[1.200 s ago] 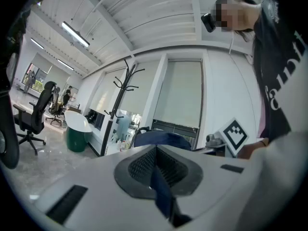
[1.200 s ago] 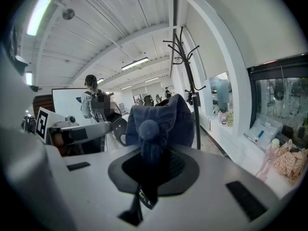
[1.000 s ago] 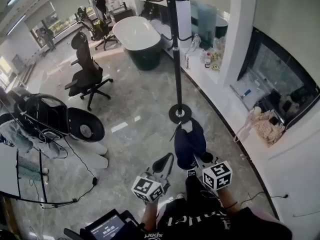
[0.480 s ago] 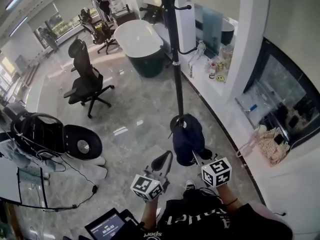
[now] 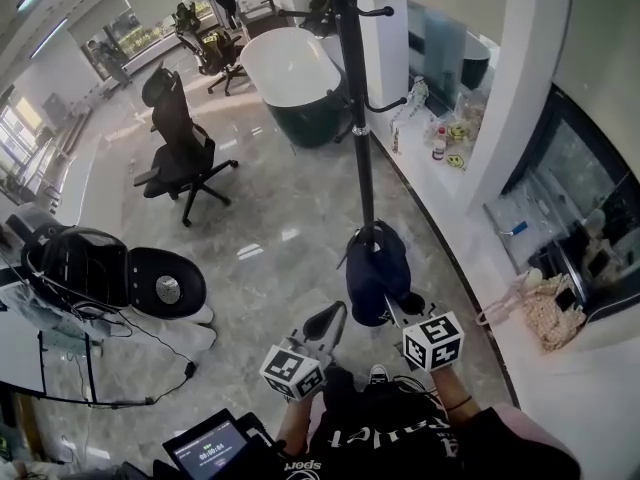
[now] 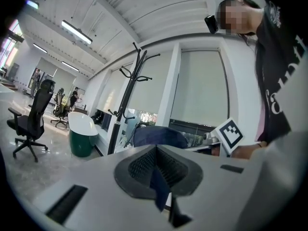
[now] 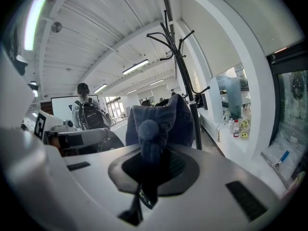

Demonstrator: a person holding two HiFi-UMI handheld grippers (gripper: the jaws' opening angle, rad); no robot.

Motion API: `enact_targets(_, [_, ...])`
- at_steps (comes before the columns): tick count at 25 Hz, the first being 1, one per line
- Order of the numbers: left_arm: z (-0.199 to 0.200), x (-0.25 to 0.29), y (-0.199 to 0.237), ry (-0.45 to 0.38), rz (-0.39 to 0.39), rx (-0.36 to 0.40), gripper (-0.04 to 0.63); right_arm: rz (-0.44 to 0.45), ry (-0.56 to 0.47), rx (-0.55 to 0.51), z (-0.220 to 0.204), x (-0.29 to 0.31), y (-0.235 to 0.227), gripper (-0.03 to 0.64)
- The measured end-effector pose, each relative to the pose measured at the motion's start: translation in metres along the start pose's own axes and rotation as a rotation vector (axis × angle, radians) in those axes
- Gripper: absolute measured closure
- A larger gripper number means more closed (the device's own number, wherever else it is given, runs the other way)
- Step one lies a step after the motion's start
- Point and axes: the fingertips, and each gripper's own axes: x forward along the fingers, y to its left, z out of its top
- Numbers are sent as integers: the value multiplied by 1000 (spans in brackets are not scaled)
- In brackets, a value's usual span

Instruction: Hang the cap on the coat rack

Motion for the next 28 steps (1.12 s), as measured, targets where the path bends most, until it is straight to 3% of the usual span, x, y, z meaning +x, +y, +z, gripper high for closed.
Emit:
enact_targets(10, [10, 42, 43, 22, -67, -1, 589, -71, -13, 10, 20, 41, -31, 583])
enact_targets(23, [87, 102, 176, -19, -190, 49, 589, -172, -56, -25, 93, 164, -46, 583])
enact_targets(28, [91, 121, 201, -7, -236, 46, 589, -197, -87, -76, 124, 206, -57, 583])
